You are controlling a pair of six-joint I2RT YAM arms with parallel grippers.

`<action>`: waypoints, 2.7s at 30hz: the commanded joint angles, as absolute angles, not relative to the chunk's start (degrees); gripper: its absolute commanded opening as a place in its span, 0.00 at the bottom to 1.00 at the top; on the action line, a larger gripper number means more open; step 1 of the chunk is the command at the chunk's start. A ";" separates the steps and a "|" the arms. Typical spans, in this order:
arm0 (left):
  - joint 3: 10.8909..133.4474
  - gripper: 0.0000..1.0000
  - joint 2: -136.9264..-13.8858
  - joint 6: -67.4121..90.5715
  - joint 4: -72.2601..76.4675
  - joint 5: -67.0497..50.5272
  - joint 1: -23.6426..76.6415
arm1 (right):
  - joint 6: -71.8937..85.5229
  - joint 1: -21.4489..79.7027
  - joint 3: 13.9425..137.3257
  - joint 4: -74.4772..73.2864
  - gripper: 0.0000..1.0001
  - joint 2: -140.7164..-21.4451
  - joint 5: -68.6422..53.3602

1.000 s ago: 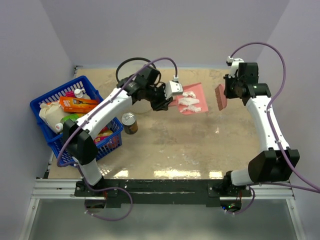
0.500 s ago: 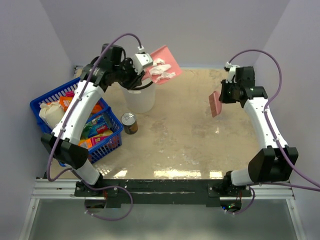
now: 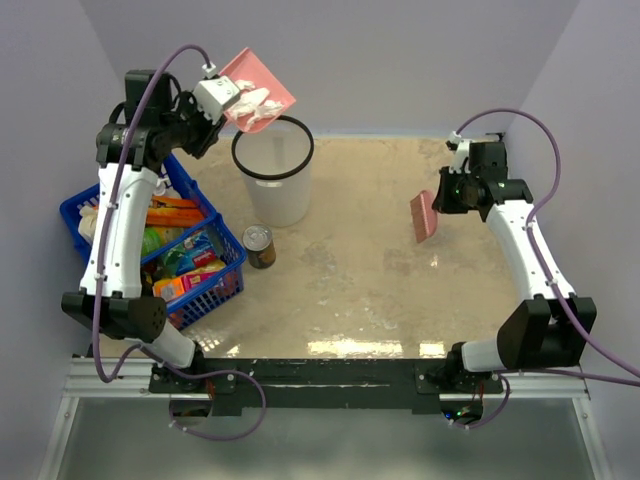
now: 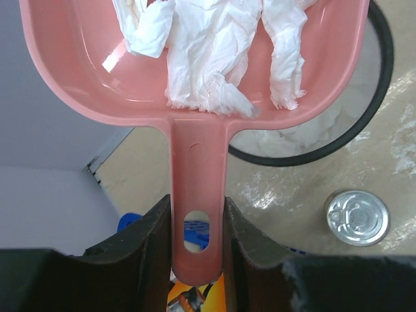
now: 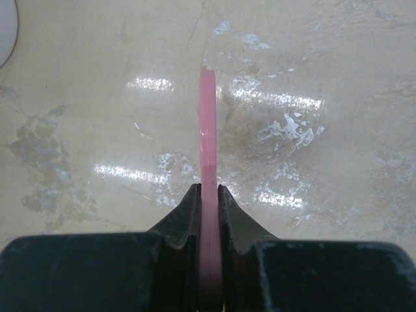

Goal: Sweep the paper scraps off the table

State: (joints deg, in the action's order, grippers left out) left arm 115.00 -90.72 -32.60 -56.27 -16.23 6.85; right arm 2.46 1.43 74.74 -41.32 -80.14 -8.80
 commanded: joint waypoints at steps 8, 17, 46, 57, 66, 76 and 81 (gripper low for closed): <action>119.17 0.00 -90.43 -45.34 -58.18 -7.39 0.44 | 5.36 1.32 77.25 -39.55 0.00 -79.63 -13.00; 131.20 0.00 -97.20 -57.20 -61.70 -4.22 0.44 | 10.02 1.23 81.12 -38.41 0.00 -82.36 -18.36; 112.17 0.00 -93.87 -106.35 -29.82 16.25 11.87 | 11.78 0.44 72.86 -35.95 0.00 -71.02 -19.25; 116.19 0.00 -90.54 -72.83 -31.53 11.61 13.53 | 9.23 0.35 73.83 -36.12 0.00 -71.10 -17.93; 119.36 0.00 -90.87 -48.96 -53.14 -10.88 28.19 | 6.51 0.18 77.60 -37.44 0.00 -72.86 -14.59; 110.93 0.00 -94.92 -41.93 -61.78 -26.26 37.44 | -7.00 0.17 80.94 -37.62 0.00 -72.34 -9.93; 100.32 0.00 -96.24 -41.66 -59.78 -27.07 38.32 | -23.77 0.18 79.02 -32.63 0.00 -70.76 -7.13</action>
State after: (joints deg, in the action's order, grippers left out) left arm 106.96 -95.37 -44.47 -59.72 -22.85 37.87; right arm -7.57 0.32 78.19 -38.61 -73.08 -10.90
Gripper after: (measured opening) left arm 0.355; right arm 0.102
